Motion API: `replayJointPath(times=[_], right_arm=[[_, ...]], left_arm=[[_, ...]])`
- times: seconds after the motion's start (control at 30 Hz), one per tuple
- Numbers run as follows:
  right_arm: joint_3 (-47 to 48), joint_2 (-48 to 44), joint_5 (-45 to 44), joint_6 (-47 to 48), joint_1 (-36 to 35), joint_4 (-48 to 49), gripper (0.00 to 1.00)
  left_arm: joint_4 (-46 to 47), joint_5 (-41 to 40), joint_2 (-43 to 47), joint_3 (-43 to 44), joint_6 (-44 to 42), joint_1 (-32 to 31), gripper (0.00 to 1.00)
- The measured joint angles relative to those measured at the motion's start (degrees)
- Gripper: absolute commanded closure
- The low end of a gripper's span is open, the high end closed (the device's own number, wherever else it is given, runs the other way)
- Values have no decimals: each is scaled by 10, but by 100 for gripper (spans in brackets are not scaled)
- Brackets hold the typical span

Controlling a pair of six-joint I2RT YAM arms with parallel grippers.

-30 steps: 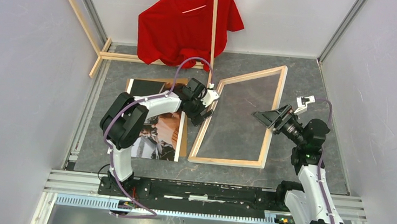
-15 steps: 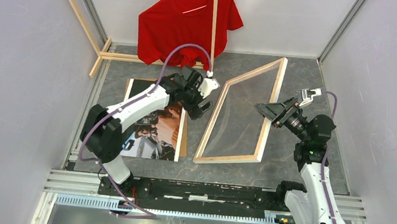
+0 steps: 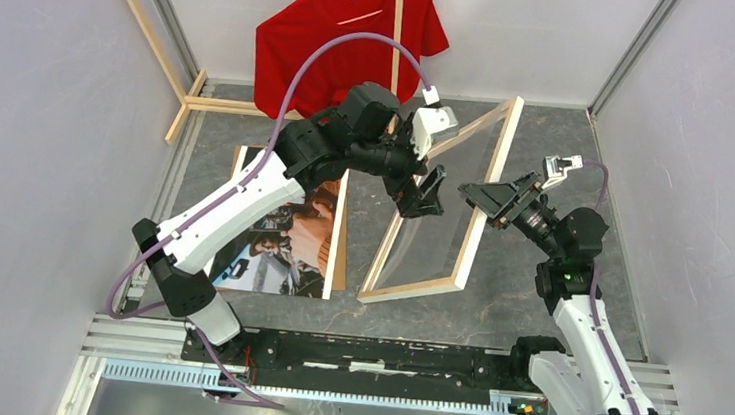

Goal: Put the photo into the frame

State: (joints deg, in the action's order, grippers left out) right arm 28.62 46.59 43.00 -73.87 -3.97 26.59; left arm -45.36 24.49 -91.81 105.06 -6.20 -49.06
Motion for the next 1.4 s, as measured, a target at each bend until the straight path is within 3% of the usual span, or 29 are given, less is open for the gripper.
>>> replayJointPath(times=[0.33,0.57,0.67,0.97,1.13,1.4], right_arm=[[16,19,-23,3,-29,3,23],[21,26,-30,10,-34,3,25],[22,29,-30,13,-34,2,25],[26,30,-31,38,-34,-18,26],[42,30,-31,73,-34,-63,25],[63,-4,-26,182,-21,-197,24]], left_arm=[[-41,-64,-18,40,56,-106,0],[-62,-143,-34,38,55,-129,0],[-72,-178,-44,37,54,-134,5],[-90,-250,-42,-3,22,-138,46],[-90,-291,-28,-26,6,-138,79],[-85,-377,-3,-46,-5,-127,90]])
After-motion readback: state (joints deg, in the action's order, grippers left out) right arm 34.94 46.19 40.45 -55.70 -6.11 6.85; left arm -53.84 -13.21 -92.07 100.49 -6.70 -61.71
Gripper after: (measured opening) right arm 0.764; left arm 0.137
